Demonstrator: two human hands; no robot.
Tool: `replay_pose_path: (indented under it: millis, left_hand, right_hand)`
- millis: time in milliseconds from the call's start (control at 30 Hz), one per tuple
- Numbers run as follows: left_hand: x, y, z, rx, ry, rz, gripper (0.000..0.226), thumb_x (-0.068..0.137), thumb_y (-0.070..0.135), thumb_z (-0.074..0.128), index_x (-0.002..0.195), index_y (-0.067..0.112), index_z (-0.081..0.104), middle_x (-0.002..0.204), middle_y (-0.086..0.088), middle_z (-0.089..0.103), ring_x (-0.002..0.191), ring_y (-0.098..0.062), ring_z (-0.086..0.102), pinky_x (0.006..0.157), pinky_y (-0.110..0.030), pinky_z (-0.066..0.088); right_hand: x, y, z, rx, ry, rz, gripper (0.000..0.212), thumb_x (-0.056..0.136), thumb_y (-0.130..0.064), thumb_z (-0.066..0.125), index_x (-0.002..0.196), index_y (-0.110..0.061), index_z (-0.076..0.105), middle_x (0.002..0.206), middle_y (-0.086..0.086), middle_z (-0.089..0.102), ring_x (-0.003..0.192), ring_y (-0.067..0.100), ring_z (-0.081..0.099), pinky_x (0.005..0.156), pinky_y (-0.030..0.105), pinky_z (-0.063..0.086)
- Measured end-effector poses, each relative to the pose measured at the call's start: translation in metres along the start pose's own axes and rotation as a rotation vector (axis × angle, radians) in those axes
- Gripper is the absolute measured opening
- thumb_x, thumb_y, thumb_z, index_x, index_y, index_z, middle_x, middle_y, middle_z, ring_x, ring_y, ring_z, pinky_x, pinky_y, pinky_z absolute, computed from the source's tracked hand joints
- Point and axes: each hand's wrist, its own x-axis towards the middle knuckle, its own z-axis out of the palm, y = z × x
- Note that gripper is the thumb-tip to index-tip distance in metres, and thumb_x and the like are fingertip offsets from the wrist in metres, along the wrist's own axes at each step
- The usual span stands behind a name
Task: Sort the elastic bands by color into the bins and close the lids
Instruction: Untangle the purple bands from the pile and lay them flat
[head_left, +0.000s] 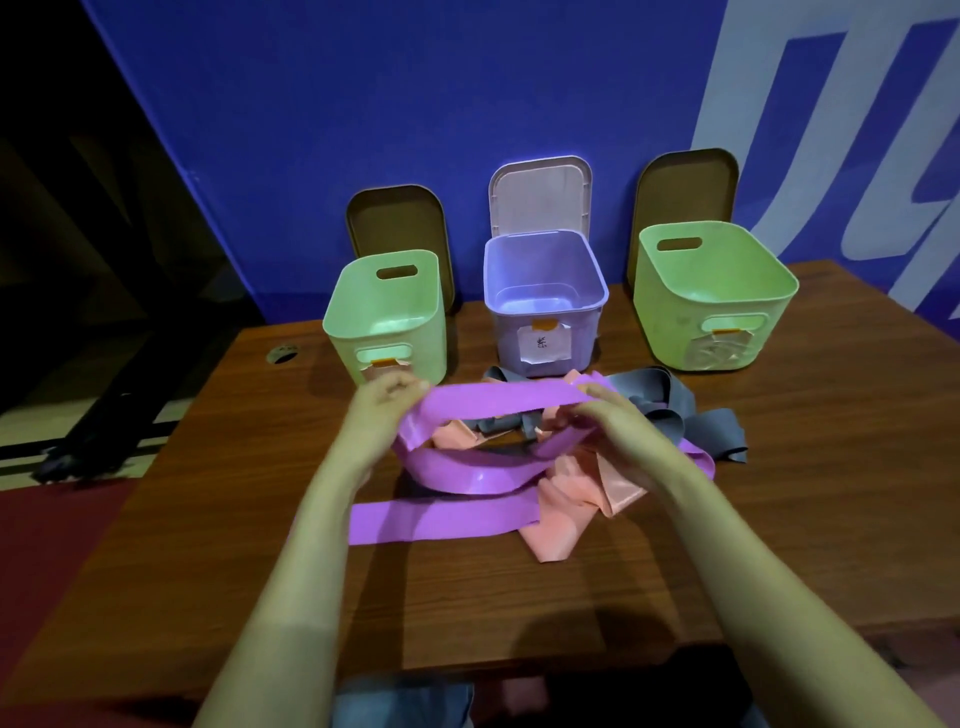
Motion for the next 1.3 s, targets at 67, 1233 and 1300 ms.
replay_pose_path:
  millis: [67, 1233, 1300]
  left_hand:
    - [-0.004, -0.008, -0.005, 0.185, -0.093, -0.011, 0.011, 0.087, 0.021, 0.064, 0.08, 0.012, 0.063, 0.076, -0.003, 0.063, 0.07, -0.009, 0.053, 0.064, -0.022, 0.037]
    - [-0.007, -0.065, 0.04, 1.063, -0.185, -0.148, 0.031, 0.09, 0.024, 0.057, 0.12, 0.023, 0.056, 0.124, -0.001, 0.058, 0.118, -0.022, 0.051, 0.102, -0.039, 0.034]
    - [-0.005, -0.065, 0.036, 1.062, -0.17, -0.201, 0.03, 0.088, 0.024, 0.06, 0.118, 0.022, 0.057, 0.123, -0.002, 0.06, 0.116, -0.022, 0.053, 0.1, -0.039, 0.039]
  right_hand:
    - [-0.003, -0.015, -0.009, 0.104, -0.151, 0.044, 0.015, 0.067, -0.006, 0.055, 0.078, -0.014, 0.049, 0.051, -0.004, 0.049, 0.046, 0.009, 0.045, 0.047, 0.017, 0.037]
    - [-0.007, 0.026, 0.003, -1.482, -0.204, -0.218, 0.039, 0.081, -0.038, 0.065, 0.114, -0.018, 0.06, 0.115, 0.005, 0.049, 0.108, 0.024, 0.039, 0.092, 0.035, 0.034]
    - [-0.009, 0.029, 0.003, -1.62, -0.224, -0.207, 0.04, 0.082, -0.042, 0.061, 0.114, -0.017, 0.061, 0.122, 0.007, 0.048, 0.114, 0.026, 0.037, 0.096, 0.034, 0.029]
